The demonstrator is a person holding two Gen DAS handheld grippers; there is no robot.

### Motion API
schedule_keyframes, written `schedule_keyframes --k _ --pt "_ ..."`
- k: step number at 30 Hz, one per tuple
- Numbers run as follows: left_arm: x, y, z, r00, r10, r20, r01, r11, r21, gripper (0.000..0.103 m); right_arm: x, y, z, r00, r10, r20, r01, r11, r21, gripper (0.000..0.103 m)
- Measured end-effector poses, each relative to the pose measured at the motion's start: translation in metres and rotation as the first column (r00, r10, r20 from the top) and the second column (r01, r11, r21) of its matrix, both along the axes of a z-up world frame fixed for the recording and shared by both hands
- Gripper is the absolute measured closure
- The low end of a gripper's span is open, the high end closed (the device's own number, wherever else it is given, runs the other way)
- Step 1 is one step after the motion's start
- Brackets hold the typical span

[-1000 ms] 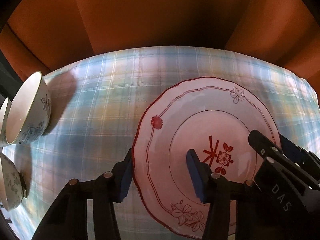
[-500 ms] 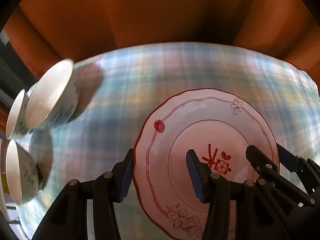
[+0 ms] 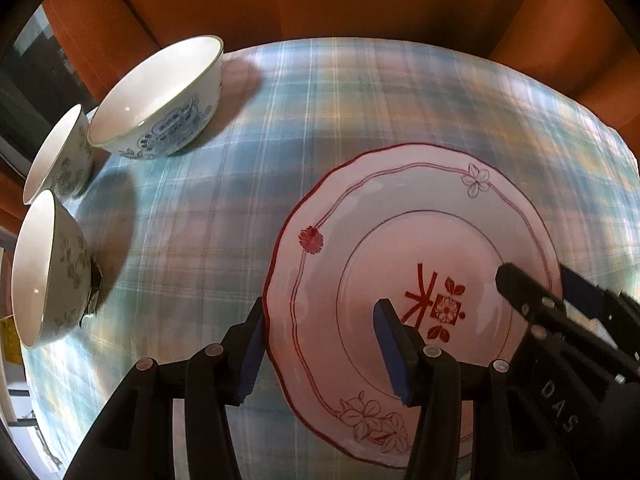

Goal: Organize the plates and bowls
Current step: 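Lift the red-patterned plate and carry it toward the yellow-flower plates with both tools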

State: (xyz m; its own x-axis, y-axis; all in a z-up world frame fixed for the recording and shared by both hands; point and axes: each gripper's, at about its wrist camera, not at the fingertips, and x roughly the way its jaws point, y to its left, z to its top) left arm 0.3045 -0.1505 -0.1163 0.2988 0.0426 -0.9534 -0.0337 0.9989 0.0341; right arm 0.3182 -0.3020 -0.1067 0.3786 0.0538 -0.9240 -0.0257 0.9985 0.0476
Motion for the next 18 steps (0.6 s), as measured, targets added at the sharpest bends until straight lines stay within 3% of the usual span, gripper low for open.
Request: schedule_keyframes --k 7,18 --pt "0.008 0.000 -0.003 0.999 0.042 0.035 -0.042 0.999 0.005 0.051 0.011 -0.001 -0.009 1.000 0.020 -0.016 -0.020 1.000 -0.004 0.052" --pt "0.016 0.004 0.003 1.000 0.005 0.025 -0.005 1.000 0.011 0.052 0.017 0.006 -0.004 1.000 0.016 -0.023 -0.017 0.999 -0.041 0.053"
